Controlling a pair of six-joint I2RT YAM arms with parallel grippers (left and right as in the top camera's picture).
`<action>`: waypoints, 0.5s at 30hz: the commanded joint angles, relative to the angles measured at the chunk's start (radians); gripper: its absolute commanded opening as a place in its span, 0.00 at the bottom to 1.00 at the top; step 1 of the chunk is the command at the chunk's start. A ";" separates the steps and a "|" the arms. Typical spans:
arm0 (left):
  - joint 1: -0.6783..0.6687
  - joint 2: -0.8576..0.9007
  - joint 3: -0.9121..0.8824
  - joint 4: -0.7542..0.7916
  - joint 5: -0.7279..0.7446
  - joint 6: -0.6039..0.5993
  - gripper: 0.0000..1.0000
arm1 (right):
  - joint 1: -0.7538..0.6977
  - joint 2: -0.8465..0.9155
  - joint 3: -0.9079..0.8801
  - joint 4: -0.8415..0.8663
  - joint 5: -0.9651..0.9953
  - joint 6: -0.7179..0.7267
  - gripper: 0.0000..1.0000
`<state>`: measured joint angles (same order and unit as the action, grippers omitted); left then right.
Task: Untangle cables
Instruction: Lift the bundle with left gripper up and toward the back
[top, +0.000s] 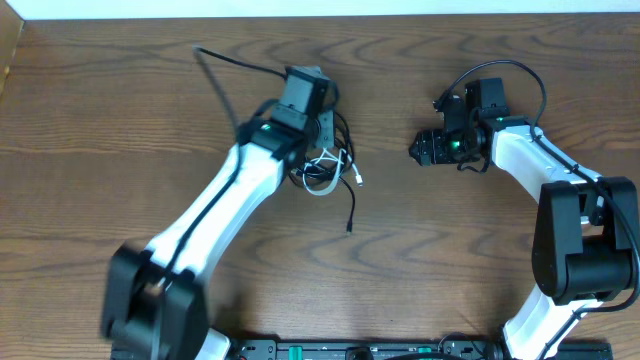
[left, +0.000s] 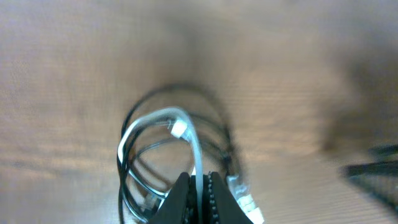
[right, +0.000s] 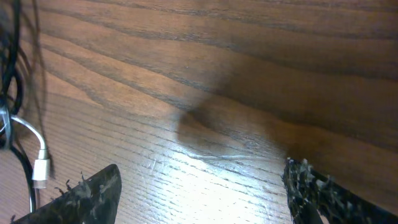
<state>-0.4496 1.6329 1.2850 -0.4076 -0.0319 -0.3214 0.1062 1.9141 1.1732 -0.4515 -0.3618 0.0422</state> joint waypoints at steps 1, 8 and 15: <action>0.003 -0.096 0.029 0.044 -0.006 -0.005 0.07 | 0.007 -0.012 0.003 0.004 0.004 0.010 0.79; 0.003 -0.257 0.029 0.256 -0.006 -0.005 0.07 | 0.007 -0.012 0.003 0.006 0.004 0.010 0.79; 0.003 -0.357 0.029 0.443 -0.006 0.013 0.07 | 0.007 -0.012 0.003 0.010 0.004 0.010 0.79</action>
<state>-0.4496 1.3163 1.2911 0.0017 -0.0322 -0.3176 0.1062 1.9141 1.1732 -0.4438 -0.3614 0.0425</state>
